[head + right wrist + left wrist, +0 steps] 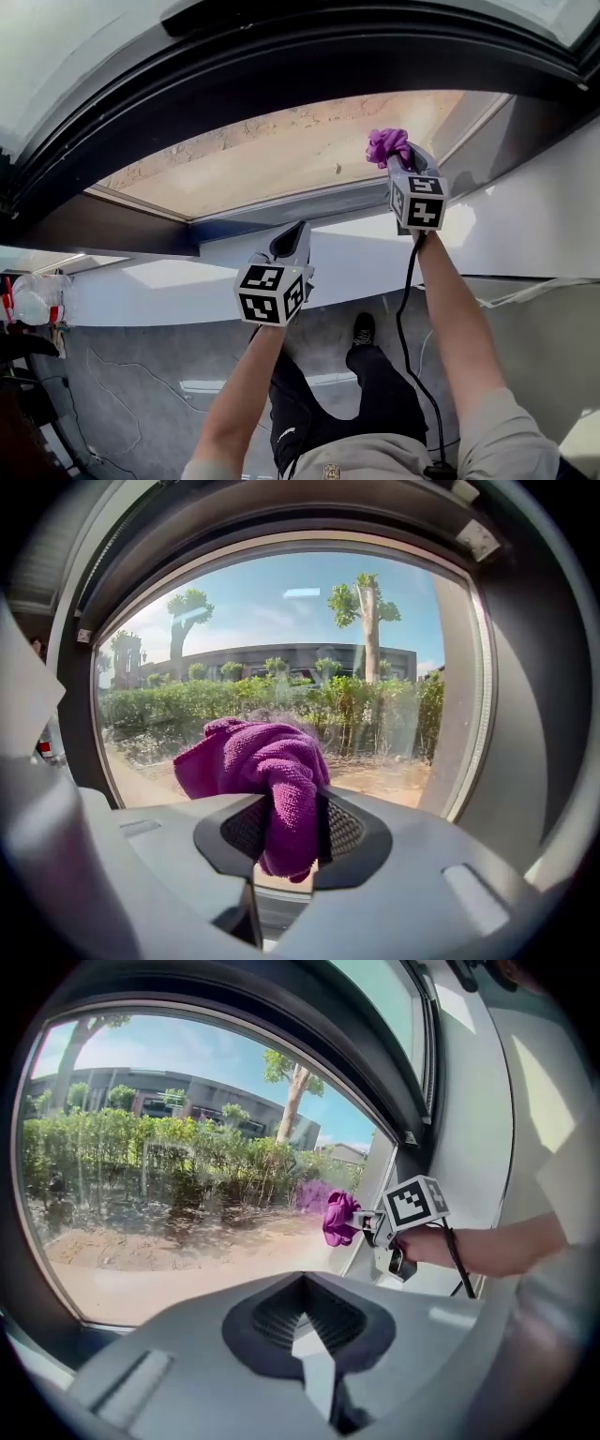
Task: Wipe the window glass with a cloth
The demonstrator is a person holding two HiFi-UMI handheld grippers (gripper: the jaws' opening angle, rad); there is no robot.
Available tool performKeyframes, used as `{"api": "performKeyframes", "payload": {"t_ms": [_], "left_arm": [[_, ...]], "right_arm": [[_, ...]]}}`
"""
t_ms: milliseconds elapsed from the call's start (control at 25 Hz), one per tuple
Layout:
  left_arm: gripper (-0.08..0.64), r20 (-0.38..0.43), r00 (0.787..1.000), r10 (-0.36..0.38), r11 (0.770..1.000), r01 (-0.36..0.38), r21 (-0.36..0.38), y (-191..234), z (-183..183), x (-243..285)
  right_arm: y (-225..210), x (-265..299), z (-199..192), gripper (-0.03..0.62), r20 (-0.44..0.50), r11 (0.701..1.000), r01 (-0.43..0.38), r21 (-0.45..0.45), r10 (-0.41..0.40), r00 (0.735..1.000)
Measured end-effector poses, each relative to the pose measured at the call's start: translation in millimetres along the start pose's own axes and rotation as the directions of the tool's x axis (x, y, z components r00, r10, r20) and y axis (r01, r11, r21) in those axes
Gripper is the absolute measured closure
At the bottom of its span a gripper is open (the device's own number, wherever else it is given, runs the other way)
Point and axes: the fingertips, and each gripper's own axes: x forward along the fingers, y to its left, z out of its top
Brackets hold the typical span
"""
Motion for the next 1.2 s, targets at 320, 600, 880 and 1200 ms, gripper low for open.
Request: {"api": "performKeyframes", "payload": {"t_ms": [320, 600, 880, 1200], "left_arm": [[0.56, -0.029, 0.999, -0.027, 0.999, 0.028, 0.037, -40, 11, 47], [0.56, -0.051, 0.998, -0.048, 0.998, 0.05, 0.049, -60, 15, 72], [0.56, -0.059, 0.997, -0.059, 0.996, 0.062, 0.059, -70, 16, 88], [0.56, -0.082, 0.995, -0.051, 0.996, 0.057, 0.067, -50, -19, 96]], "right_arm": [[-110, -6, -16, 0.468, -0.016, 0.985, 0.143, 0.1, -0.142, 0.99], [-169, -8, -37, 0.468, -0.045, 0.907, 0.242, 0.344, -0.241, 0.969], [-193, -5, -67, 0.468, -0.098, 0.717, 0.301, 0.628, -0.311, 0.945], [-195, 11, -107, 0.469, -0.178, 0.653, 0.394, 0.647, -0.373, 0.91]]}}
